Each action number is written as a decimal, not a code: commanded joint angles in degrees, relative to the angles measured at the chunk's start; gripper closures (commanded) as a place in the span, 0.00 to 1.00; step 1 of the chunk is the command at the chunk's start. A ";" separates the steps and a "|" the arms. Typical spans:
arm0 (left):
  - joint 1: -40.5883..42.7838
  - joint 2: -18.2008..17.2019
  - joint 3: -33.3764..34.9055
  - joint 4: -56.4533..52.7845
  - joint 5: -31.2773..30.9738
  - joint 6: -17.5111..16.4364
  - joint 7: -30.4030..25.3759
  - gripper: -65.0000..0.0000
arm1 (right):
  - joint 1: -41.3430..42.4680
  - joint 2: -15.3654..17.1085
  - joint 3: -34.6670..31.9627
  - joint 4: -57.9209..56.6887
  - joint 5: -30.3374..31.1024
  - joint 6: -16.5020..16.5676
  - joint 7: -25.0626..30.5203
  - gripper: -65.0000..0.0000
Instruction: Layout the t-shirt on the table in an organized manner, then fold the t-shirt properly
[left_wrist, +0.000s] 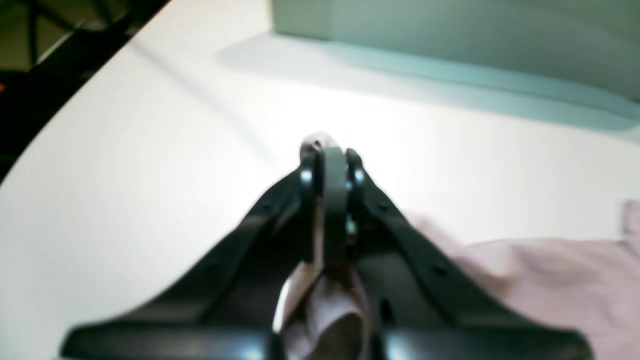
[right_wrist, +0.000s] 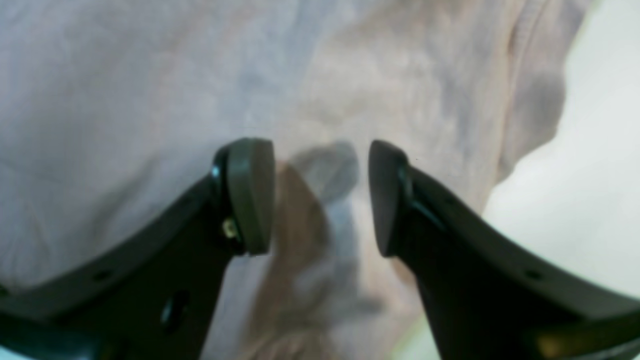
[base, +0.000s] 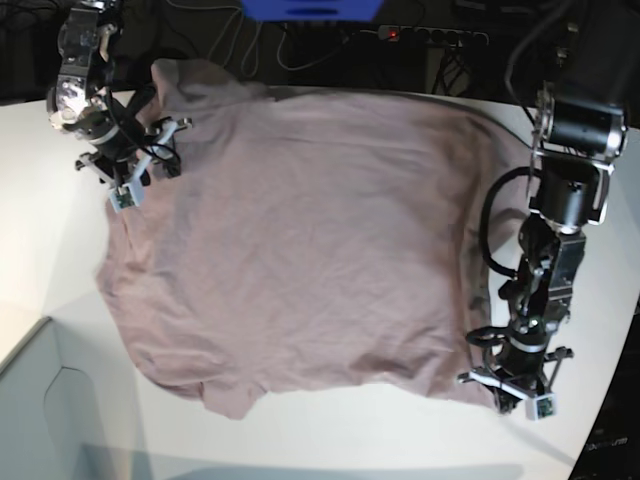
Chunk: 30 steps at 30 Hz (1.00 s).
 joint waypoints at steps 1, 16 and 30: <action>-3.45 -0.65 -0.21 -0.75 -0.11 -0.25 -1.93 0.99 | 0.39 0.46 0.10 0.84 0.58 0.22 1.06 0.53; -7.93 -3.29 -0.38 -11.91 -0.55 -0.25 -2.02 0.34 | 0.30 0.46 0.19 1.02 0.58 0.22 1.06 0.53; 30.31 -2.85 -23.42 22.11 -0.63 0.01 -1.49 0.33 | -2.33 0.46 0.63 8.58 0.58 0.22 1.06 0.52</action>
